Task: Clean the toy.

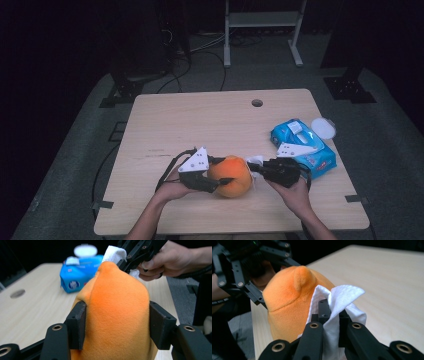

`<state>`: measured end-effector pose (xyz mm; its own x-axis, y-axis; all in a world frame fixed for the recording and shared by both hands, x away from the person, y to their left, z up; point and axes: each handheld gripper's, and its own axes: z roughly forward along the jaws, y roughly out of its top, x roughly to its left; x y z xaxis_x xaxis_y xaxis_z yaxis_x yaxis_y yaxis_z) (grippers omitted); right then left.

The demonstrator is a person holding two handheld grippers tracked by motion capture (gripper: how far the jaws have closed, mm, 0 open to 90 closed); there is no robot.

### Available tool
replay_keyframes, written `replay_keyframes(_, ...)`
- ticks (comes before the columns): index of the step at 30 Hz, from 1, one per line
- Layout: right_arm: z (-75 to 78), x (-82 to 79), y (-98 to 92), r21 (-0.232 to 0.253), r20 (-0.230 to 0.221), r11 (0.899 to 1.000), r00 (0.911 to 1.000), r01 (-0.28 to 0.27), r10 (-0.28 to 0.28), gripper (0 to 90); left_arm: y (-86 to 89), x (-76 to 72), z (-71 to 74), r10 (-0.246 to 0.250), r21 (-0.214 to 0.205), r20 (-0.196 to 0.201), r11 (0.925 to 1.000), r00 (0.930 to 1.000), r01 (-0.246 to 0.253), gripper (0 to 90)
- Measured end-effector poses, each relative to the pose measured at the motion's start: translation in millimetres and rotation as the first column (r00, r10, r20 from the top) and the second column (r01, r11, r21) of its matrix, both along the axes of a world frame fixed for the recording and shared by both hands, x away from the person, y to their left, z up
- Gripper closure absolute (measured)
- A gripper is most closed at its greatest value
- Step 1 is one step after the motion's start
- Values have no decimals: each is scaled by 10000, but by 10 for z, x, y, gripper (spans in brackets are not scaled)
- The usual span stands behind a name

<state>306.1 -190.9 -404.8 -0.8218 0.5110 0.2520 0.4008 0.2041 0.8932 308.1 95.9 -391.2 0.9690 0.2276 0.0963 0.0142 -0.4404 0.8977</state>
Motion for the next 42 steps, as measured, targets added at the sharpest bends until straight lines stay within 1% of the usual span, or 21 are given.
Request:
replay_keyframes(1, 0, 0, 0, 0, 0, 10000, 10000, 0, 0, 861, 0, 0, 0, 0, 0, 0, 10000, 10000, 0, 397)
replay_keyframes(2, -73, 41, 16, -282, -422, 9996, 9991, -10, -2, 861, -30, 20, -81, 81, 511, -65, 9987, 9999, -78, 391)
replay_keyframes(5, -137, 73, 0, -412, -648, 9991, 9979, 56, -83, 861, -55, 50, -134, 239, 464, -272, 9987, 9993, -226, 376)
replay_keyframes(9, -66, 69, -68, -147, -429, 9997, 9989, 189, -195, 861, -91, 51, -130, 347, 505, -276, 9982, 9990, -333, 354)
replay_keyframes(11, 15, 46, -106, 79, -167, 9996, 9995, 253, -251, 861, -122, 44, -129, 386, 537, -279, 9979, 9989, -370, 353)
replay_keyframes(12, 106, 4, -132, 394, 140, 9990, 9997, 191, -197, 860, -151, 33, -118, 378, 660, -167, 9971, 9991, -366, 351)
replay_keyframes(13, 106, 4, -132, 394, 140, 9990, 9997, 191, -197, 860, -151, 33, -118, 378, 660, -167, 9971, 9991, -366, 350)
replay_keyframes(14, 189, -41, -125, 600, 471, 9982, 9989, 52, -80, 860, -185, 17, -116, 389, 687, -93, 9969, 9992, -381, 350)
replay_keyframes(16, 236, -71, -86, 685, 650, 9976, 9979, -69, 25, 860, -220, 1, -113, 357, 773, 49, 9964, 9993, -360, 349)
replay_keyframes(19, 232, -73, -28, 614, 675, 9979, 9976, -222, 180, 860, -254, -16, -118, 358, 750, 101, 9965, 9993, -364, 344)
replay_keyframes(21, 163, -57, 55, 213, 517, 9993, 9982, -302, 291, 859, -271, -19, -131, 358, 719, 129, 9967, 9993, -367, 328)
replay_keyframes(23, 107, -41, 70, 93, 398, 9993, 9986, -362, 358, 860, -261, -13, -129, 334, 675, 109, 9971, 9994, -340, 268)
replay_keyframes(24, 93, -38, 69, 73, 362, 9993, 9987, -370, 368, 860, -229, 2, -121, 246, 279, -76, 9993, 9997, -244, 223)
replay_keyframes(25, 93, -38, 69, 73, 362, 9993, 9987, -370, 368, 860, -229, 2, -121, 246, 279, -76, 9993, 9997, -244, 202)
replay_keyframes(26, 84, -45, 57, -18, 361, 9991, 9984, -426, 427, 860, -159, 37, -99, 187, -226, -444, 9995, 9988, -197, 172)
replay_keyframes(30, 64, -69, 11, -101, 346, 9987, 9981, -501, 504, 860, -65, 107, -138, 355, -173, -878, 9992, 9955, -372, 98)
replay_keyframes(32, 54, -74, -27, -39, 308, 9981, 9977, -608, 609, 859, -39, 147, -198, 217, -362, -1403, 9990, 9899, -270, 84)
replay_keyframes(33, 54, -74, -27, -39, 308, 9981, 9977, -608, 609, 859, -39, 147, -198, 217, -362, -1403, 9990, 9899, -270, 84)
replay_keyframes(34, 46, -75, -51, -13, 299, 9975, 9971, -700, 700, 859, -54, 163, -259, -15, -386, -1670, 9992, 9859, -50, 84)
replay_keyframes(37, 45, -78, -64, -73, 321, 9973, 9968, -728, 730, 858, -88, 154, -297, -121, -464, -1816, 9989, 9833, 37, 85)
replay_keyframes(42, 31, -34, -144, -77, 269, 9992, 9988, -402, 403, 858, -104, 101, -310, -399, -416, -1647, 9986, 9855, 335, 135)
